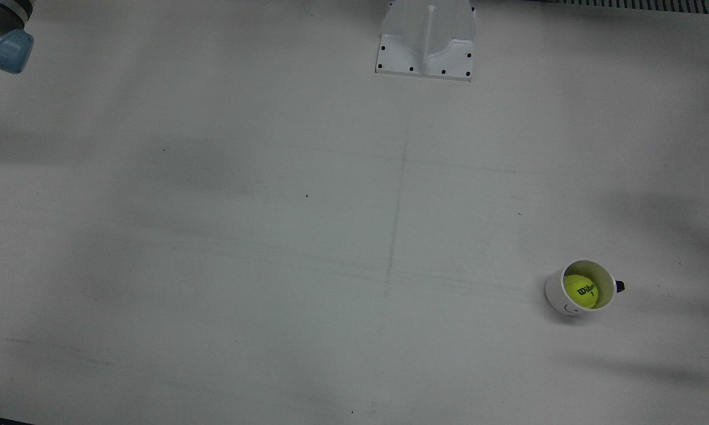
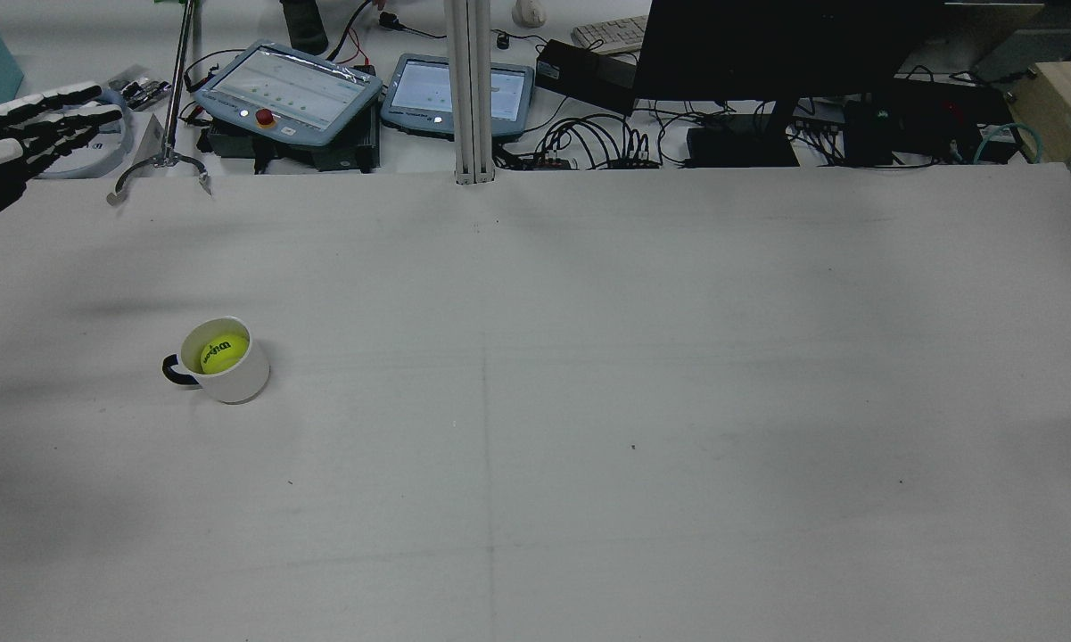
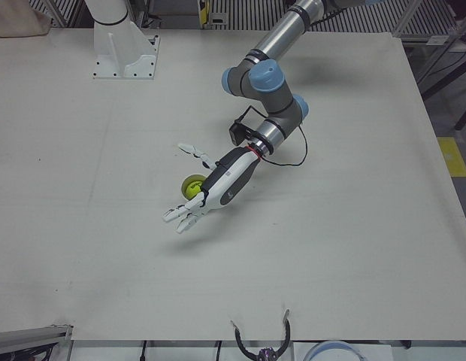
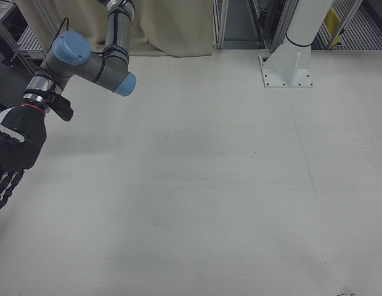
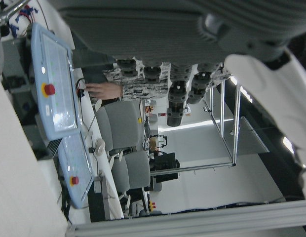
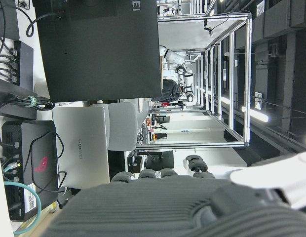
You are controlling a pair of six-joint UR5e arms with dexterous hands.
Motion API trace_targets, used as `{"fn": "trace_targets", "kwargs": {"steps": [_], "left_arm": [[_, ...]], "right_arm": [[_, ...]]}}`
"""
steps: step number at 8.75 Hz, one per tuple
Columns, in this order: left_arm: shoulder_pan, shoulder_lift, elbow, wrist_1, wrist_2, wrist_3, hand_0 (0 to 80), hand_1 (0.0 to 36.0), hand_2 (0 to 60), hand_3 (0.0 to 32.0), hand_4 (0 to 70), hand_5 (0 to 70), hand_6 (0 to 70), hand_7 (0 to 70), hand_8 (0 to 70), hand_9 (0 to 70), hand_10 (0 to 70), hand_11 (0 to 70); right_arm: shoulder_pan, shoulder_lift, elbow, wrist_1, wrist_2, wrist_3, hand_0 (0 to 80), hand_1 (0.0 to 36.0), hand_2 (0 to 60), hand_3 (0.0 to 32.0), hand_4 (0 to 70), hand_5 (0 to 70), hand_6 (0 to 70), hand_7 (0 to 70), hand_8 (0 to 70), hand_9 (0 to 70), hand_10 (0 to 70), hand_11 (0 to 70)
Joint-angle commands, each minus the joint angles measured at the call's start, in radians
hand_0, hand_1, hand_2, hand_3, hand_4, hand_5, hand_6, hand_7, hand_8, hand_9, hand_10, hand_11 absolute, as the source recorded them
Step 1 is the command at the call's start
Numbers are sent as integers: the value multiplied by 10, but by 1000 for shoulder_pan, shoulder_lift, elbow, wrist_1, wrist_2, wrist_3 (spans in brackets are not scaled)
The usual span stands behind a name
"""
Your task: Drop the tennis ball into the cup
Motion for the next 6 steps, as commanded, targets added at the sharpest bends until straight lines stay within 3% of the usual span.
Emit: {"fn": "trace_targets", "kwargs": {"steps": [1,2,4,6], "left_arm": [[-198,3,49,16,20,-6,375,53,186,0,194,76,342,101,93,51,44,67],[-225,21,35,8,20,-8,397,67,182,0,173,81,342,92,95,53,40,63],[-232,101,-9,-30,20,-8,424,89,143,0,101,71,230,55,71,45,44,71],[-230,135,-36,-39,20,-9,428,92,144,0,88,72,228,47,70,45,40,66]], "right_arm": [[0,0,0,0,0,0,0,0,0,0,0,0,0,0,0,0,0,0],[0,0,0,0,0,0,0,0,0,0,0,0,0,0,0,0,0,0],[0,0,0,0,0,0,0,0,0,0,0,0,0,0,0,0,0,0],[0,0,0,-2,0,0,0,0,0,0,0,0,0,0,0,0,0,0]]}}
